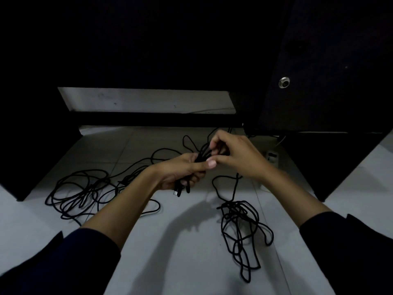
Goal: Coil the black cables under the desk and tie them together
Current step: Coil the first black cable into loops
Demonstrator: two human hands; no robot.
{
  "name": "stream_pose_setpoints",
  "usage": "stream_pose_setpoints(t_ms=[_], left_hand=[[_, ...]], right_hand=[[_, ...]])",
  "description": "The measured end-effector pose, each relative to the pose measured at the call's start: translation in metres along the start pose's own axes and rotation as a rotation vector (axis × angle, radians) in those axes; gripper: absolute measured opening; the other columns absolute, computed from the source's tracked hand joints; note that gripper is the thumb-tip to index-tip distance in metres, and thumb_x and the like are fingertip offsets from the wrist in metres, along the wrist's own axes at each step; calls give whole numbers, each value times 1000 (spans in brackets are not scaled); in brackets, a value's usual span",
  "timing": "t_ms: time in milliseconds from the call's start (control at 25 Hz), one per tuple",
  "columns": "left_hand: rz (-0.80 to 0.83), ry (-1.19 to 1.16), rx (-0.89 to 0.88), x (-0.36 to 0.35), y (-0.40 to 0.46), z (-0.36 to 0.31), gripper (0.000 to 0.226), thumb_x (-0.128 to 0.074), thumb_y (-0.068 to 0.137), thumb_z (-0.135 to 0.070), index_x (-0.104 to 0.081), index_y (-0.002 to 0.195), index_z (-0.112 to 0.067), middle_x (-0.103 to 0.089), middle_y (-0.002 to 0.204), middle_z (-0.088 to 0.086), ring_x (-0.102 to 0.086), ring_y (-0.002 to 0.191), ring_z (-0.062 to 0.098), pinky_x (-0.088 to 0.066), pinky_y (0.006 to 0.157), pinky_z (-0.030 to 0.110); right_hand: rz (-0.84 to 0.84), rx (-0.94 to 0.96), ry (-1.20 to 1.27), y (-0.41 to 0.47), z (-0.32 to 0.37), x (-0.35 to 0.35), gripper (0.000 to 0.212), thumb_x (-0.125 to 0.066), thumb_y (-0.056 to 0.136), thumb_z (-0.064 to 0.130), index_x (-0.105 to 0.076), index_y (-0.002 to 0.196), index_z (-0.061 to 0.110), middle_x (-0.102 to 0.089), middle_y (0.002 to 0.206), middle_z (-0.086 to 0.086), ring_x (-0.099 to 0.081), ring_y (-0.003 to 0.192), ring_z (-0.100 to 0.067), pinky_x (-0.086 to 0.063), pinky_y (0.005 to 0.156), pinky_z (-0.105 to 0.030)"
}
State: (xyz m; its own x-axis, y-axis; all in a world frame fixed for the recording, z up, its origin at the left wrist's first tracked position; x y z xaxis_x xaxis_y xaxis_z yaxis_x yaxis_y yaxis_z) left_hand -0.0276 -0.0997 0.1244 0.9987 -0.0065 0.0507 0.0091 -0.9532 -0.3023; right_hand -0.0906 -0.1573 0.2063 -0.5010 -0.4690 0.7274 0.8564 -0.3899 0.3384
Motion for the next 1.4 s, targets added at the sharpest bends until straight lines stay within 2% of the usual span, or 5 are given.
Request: stream_pose_setpoints(t_ms=[240, 680, 880, 1040, 1400], left_hand=[[-33, -6, 38, 2, -1, 3, 26, -57, 94, -34, -49, 72, -22, -30, 50, -7, -21, 38, 4, -15, 37, 16], [-7, -52, 52, -3, -9, -4, 34, -35, 101, -42, -46, 82, -17, -16, 57, -5, -13, 41, 5, -11, 37, 18], [-82, -138, -72, 6, -9, -18, 35, -38, 99, -46, -41, 74, -21, -17, 52, -7, -12, 41, 6, -15, 34, 13], [-128, -158, -113, 16, -8, -18, 38, -36, 98, -51, -43, 75, -21, -19, 53, -7, -12, 41, 6, -17, 35, 13], [-239, -52, -189, 14, 2, -15, 39, -33, 99, -50, -40, 78, -18, -41, 66, 0, -26, 49, 10, -28, 46, 20]], right_hand=[[61, 60, -66, 3, -1, 2, 20, -70, 84, 14, -61, 102, 19, -60, 96, 9, -58, 88, -1, -44, 72, -11], [-176, -37, 14, -6, -10, 19, 27, -74, 83, 25, -52, 84, 10, -54, 65, 3, -52, 51, -8, -42, 46, -18], [-180, -164, 213, -13, -35, 10, 18, -68, 88, 24, -55, 88, 12, -62, 73, -12, -61, 60, -15, -49, 59, -31], [-118, -209, 357, -25, -49, -11, 9, -60, 94, 19, -60, 93, 11, -60, 85, -3, -65, 72, -14, -54, 70, -31], [-478, -311, 619, -8, -34, 14, 8, -59, 95, 13, -62, 87, 15, -61, 80, 0, -66, 70, -12, -61, 64, -37]])
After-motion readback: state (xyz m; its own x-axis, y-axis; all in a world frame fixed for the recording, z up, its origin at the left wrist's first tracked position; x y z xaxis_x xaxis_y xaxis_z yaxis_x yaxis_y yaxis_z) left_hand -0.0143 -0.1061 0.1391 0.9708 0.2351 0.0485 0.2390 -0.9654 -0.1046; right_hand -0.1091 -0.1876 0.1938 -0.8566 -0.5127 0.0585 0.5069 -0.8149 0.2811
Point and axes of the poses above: each hand's wrist, its own y-axis towards the middle knuckle, its own x-axis out of the back of the hand, z = x × y, the point moved 10 cm from there along y, towards the middle knuckle
